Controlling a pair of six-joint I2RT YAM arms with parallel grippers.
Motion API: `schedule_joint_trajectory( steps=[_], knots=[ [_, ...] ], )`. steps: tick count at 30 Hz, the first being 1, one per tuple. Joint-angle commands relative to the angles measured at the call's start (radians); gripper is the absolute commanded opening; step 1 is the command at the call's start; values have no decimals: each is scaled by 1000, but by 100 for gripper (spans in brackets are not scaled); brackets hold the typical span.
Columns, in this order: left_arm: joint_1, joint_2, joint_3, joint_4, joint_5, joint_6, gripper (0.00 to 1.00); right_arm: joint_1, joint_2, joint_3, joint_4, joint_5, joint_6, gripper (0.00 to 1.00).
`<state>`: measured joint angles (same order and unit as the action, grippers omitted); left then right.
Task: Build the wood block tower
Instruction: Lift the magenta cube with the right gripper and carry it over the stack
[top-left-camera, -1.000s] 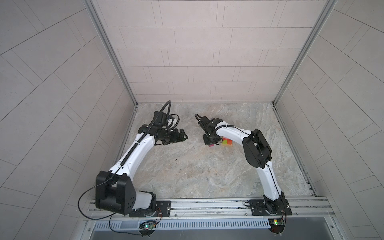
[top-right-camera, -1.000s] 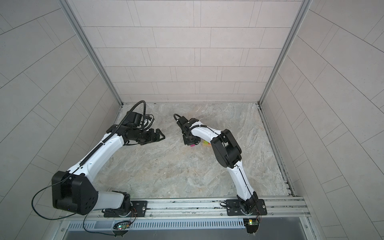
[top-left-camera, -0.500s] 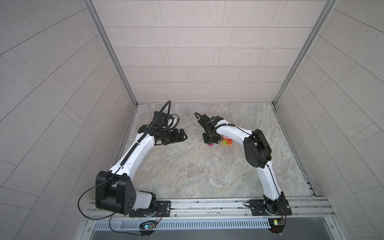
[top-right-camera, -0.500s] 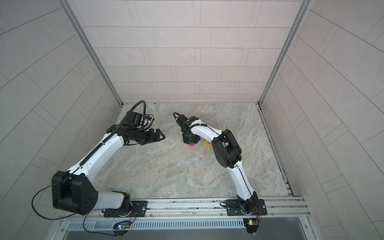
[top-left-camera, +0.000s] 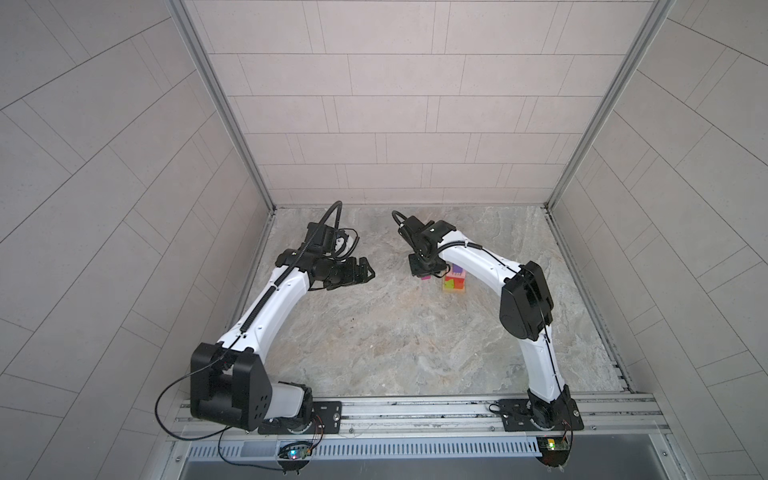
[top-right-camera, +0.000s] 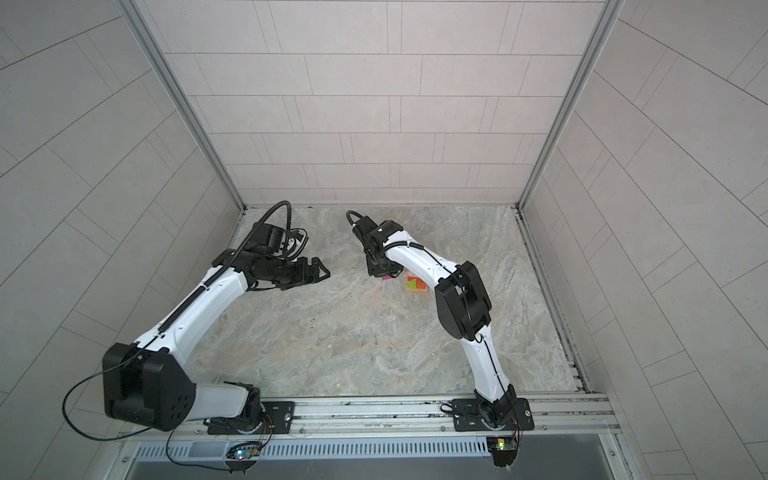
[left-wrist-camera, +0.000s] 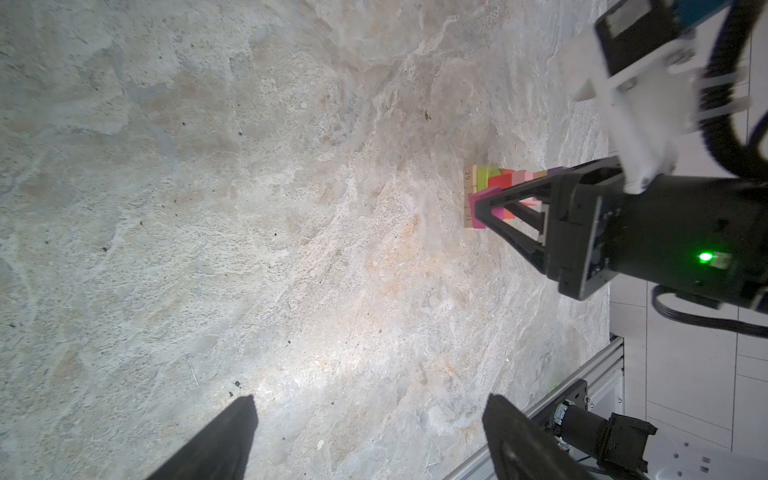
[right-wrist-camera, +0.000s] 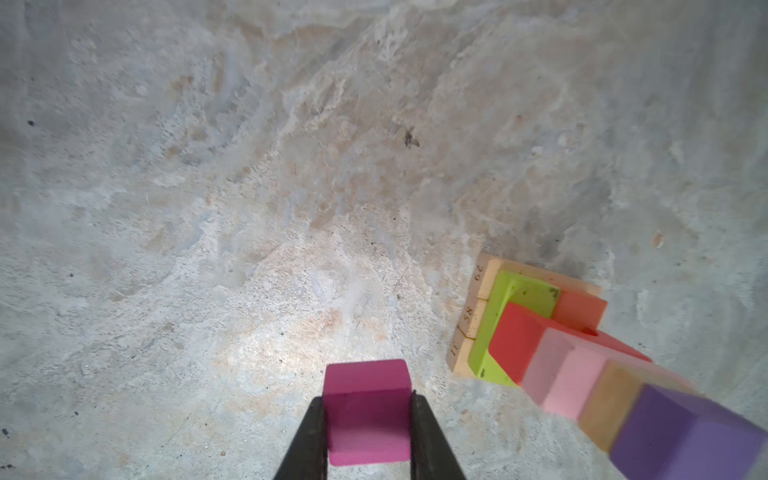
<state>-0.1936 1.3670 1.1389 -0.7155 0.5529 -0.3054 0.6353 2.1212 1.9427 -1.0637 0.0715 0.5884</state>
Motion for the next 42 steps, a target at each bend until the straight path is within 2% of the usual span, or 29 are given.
schedule_joint_trajectory(
  steps=[1, 20, 42],
  knots=[
    [6, -23, -12, -3, 4, 6, 92, -12, -52, 31, -74, 51, 15, 0],
    [5, -28, -15, 2, 13, 3, 92, -71, -141, 37, -168, 113, 16, 0],
    [5, -27, -15, 2, 12, 3, 92, -156, -222, -106, -105, 86, 24, 0]
  ],
)
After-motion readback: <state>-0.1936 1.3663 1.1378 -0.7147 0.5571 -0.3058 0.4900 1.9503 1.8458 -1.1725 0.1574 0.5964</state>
